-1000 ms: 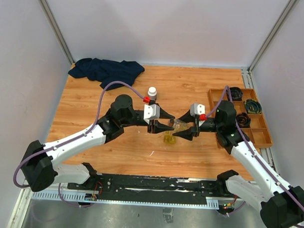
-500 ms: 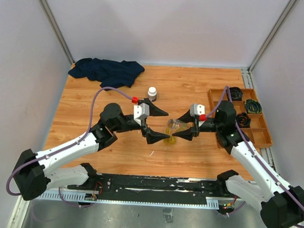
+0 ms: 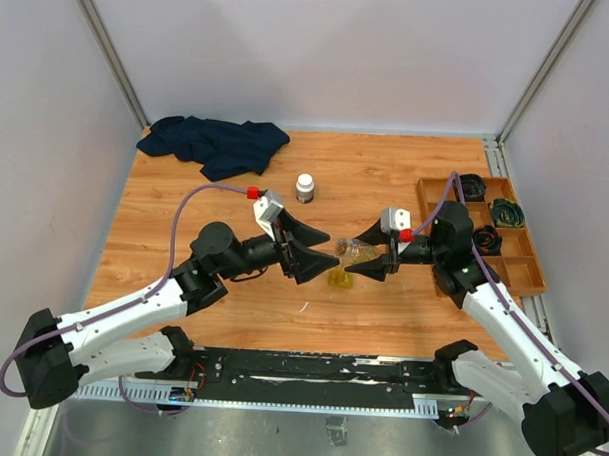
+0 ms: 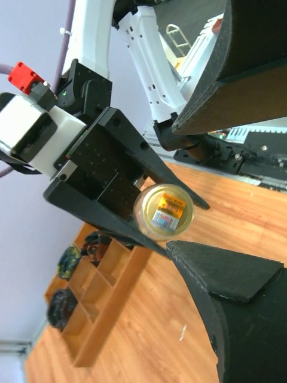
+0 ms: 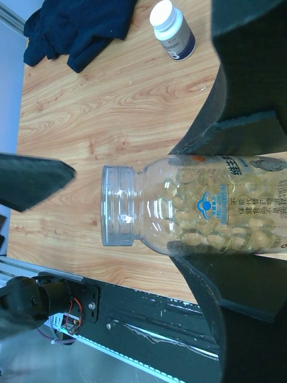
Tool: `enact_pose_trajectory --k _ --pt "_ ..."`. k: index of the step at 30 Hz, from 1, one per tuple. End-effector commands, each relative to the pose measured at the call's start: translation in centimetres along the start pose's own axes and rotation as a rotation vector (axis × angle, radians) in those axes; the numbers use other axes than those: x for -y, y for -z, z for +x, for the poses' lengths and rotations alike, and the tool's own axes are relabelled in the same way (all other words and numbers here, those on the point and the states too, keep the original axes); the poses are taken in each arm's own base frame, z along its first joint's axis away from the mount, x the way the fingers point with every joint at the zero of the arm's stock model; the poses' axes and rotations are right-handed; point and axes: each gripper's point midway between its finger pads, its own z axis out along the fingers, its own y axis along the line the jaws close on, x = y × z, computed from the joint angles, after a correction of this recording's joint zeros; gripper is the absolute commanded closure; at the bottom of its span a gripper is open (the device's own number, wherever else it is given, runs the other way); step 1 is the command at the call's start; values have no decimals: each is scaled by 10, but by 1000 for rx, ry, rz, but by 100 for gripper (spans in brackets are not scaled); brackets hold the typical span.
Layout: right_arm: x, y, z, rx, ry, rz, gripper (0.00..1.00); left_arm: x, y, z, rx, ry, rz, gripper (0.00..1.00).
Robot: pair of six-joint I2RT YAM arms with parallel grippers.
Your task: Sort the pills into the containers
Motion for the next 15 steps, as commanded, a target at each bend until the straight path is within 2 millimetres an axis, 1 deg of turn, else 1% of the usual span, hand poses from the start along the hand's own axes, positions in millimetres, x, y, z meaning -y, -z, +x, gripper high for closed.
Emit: enact_pose_trajectory --k 1,5,10,15 --pt "2 1 -12 25 56 -5 99 -13 -4 -1 -12 13 -216 24" --pt "3 1 -12 25 57 -4 99 -22 -11 4 -62 -17 -314 23" --pt "3 1 -12 24 56 -2 99 -19 -20 6 -84 -17 -306 23" --pt "3 1 -12 24 54 -4 99 -25 -25 11 -105 -19 -332 24"
